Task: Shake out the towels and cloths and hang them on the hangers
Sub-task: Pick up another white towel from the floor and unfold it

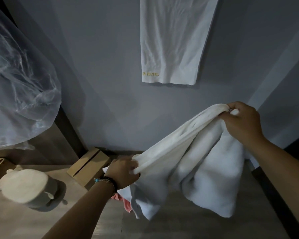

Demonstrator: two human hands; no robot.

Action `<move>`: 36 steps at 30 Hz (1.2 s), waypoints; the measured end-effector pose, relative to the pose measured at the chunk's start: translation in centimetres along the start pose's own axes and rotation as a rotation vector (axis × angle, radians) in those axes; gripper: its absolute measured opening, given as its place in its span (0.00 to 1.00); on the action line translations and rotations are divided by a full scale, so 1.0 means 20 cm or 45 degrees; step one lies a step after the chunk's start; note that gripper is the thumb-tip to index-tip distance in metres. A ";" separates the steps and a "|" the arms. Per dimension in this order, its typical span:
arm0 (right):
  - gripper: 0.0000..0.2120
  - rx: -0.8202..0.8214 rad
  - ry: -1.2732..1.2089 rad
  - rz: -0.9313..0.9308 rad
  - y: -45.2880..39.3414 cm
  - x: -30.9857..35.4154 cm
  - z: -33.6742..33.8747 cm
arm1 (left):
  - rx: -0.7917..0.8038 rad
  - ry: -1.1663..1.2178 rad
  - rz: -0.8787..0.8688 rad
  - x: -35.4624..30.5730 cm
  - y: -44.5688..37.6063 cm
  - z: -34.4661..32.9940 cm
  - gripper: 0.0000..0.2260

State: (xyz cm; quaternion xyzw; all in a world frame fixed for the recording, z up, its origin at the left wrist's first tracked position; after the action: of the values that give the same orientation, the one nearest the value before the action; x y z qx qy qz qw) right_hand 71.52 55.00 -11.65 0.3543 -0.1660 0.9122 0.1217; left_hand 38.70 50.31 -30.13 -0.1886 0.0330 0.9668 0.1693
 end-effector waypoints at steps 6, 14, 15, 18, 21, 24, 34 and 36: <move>0.07 0.002 0.017 -0.044 -0.02 -0.06 -0.03 | -0.208 0.312 0.080 0.02 -0.05 0.01 0.18; 0.37 0.812 0.149 0.318 0.16 0.06 -0.41 | -0.527 0.183 -0.586 -0.42 -0.22 0.45 0.05; 0.41 0.922 0.136 0.345 0.20 0.09 -0.47 | -0.540 0.068 -0.684 -0.47 -0.21 0.50 0.08; 0.34 1.065 0.052 0.364 0.30 0.13 -0.61 | -0.520 -0.100 -0.847 -0.57 -0.19 0.59 0.14; 0.11 1.057 -0.106 0.314 0.36 0.14 -0.68 | -0.483 -0.106 -0.878 -0.57 -0.14 0.61 0.07; 0.09 0.921 -0.192 0.327 0.35 0.15 -0.68 | -0.514 -0.009 -0.768 -0.49 -0.10 0.61 0.04; 0.07 0.544 -0.164 0.376 0.35 0.29 -0.63 | -0.614 -0.044 -0.232 -0.22 -0.02 0.44 0.06; 0.07 0.489 -0.158 0.324 0.34 0.27 -0.62 | -0.605 -0.196 -0.082 -0.17 0.00 0.42 0.10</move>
State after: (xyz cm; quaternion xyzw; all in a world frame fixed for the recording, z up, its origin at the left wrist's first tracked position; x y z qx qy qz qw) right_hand 57.81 54.17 -17.98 0.4026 -0.0399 0.9115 -0.0744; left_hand 38.72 50.32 -21.05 -0.1501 -0.2141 0.9530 0.1531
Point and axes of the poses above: each hand's wrist, its own y-axis away from the middle knuckle, its own z-axis out of the back of the hand, x = y × z, the point moved 5 cm from there along -y, towards the middle knuckle, and after that the axes turned 6 degrees about -z, right-handed, at the moved point
